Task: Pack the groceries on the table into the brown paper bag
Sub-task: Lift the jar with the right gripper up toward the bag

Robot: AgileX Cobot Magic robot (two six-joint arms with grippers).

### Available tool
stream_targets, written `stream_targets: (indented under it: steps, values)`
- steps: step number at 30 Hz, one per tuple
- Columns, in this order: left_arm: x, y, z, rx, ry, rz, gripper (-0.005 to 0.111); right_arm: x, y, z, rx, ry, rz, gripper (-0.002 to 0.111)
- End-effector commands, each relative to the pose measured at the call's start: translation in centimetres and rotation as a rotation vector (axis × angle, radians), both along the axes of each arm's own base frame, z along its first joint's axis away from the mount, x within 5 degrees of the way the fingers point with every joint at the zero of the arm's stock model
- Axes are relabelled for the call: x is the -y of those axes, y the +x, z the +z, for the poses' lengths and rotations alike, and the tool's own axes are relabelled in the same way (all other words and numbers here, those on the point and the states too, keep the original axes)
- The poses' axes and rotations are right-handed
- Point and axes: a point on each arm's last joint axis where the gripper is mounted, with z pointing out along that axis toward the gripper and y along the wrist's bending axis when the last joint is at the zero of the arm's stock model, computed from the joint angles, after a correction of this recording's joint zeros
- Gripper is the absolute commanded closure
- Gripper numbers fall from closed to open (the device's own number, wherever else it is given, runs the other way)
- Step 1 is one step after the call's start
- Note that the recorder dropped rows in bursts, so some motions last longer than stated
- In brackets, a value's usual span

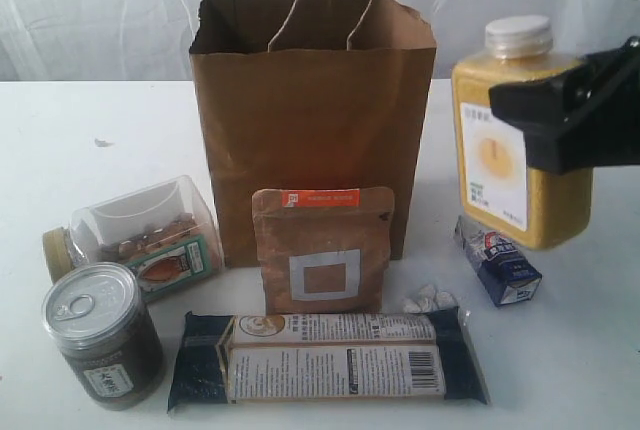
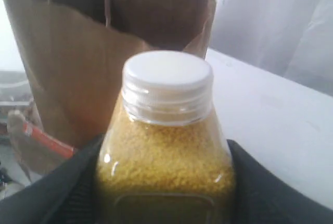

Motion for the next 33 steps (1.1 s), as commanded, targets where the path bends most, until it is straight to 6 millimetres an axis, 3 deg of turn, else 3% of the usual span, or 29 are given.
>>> stream_targets:
  steps: [1,9,18,33]
  values:
    - [0.0,0.0,-0.1,0.002,-0.001,-0.003,0.107,0.8,-0.6,3.6,0.157,0.147,-0.086,0.108]
    - [0.0,0.0,-0.1,0.002,-0.001,-0.003,0.107,0.8,-0.6,7.9,0.267,0.189,-0.081,0.108]
    - [0.0,0.0,-0.1,0.002,-0.001,-0.003,0.107,-0.3,2.2,13.5,0.33,0.305,-0.07,0.108]
    - [0.0,0.0,-0.1,0.002,-0.001,-0.003,0.107,-2.7,9.8,13.8,0.224,0.525,-0.119,0.108]
